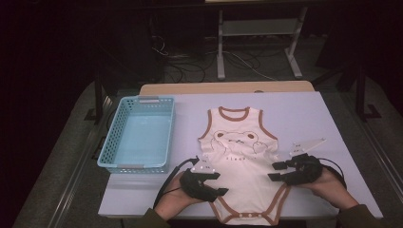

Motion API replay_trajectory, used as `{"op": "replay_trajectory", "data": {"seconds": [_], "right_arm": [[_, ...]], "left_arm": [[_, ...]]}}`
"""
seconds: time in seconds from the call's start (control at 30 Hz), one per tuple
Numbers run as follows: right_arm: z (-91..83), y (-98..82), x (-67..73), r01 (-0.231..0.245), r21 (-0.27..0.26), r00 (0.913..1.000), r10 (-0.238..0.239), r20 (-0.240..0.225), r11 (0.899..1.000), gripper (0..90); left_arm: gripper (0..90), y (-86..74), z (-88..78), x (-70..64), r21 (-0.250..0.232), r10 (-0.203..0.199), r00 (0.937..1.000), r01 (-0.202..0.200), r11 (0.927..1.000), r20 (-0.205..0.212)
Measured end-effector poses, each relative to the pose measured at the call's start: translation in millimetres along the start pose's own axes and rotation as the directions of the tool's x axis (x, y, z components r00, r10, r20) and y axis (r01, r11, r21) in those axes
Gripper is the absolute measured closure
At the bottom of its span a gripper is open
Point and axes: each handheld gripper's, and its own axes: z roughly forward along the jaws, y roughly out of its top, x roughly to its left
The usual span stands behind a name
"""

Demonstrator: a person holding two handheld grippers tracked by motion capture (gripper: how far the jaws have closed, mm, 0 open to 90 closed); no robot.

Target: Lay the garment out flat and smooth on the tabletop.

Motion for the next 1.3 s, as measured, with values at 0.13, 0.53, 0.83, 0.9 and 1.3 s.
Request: {"op": "replay_trajectory", "data": {"seconds": [0.13, 0.53, 0.83, 0.9, 1.3], "right_arm": [[-2.1, 9.7, -17.9, -0.041, -0.027, 0.9978, 0.042, 0.052, 0.999, 52.4], [7.0, 31.0, -71.5, -0.147, -0.053, 0.965, 0.155, 0.211, 0.988, 59.5], [21.2, 36.0, -102.2, -0.208, -0.03, 0.9311, 0.207, 0.3, 0.978, 64.9], [25.0, 35.8, -109.7, -0.231, -0.03, 0.9261, 0.229, 0.3, 0.972, 66.7], [38.4, 33.3, -113.3, -0.236, 0.026, 0.9325, 0.219, 0.287, 0.971, 80.3]], "left_arm": [[34.0, -0.8, 0.9, 13.4, -0.006, -0.025, 0.9995, 0.025, 0.9997, -0.021], [15.4, -6.3, 8.0, 19.2, -0.013, -0.042, 0.997, 0.041, 0.9991, -0.065], [13.0, -7.2, 8.2, 20.1, -0.023, -0.054, 0.9954, 0.052, 0.9984, -0.079], [13.0, -7.2, 7.9, 20.2, -0.021, -0.052, 0.9954, 0.051, 0.9985, -0.08], [13.1, -7.3, 6.4, 21.4, -0.026, -0.056, 0.9949, 0.054, 0.9982, -0.084]]}}
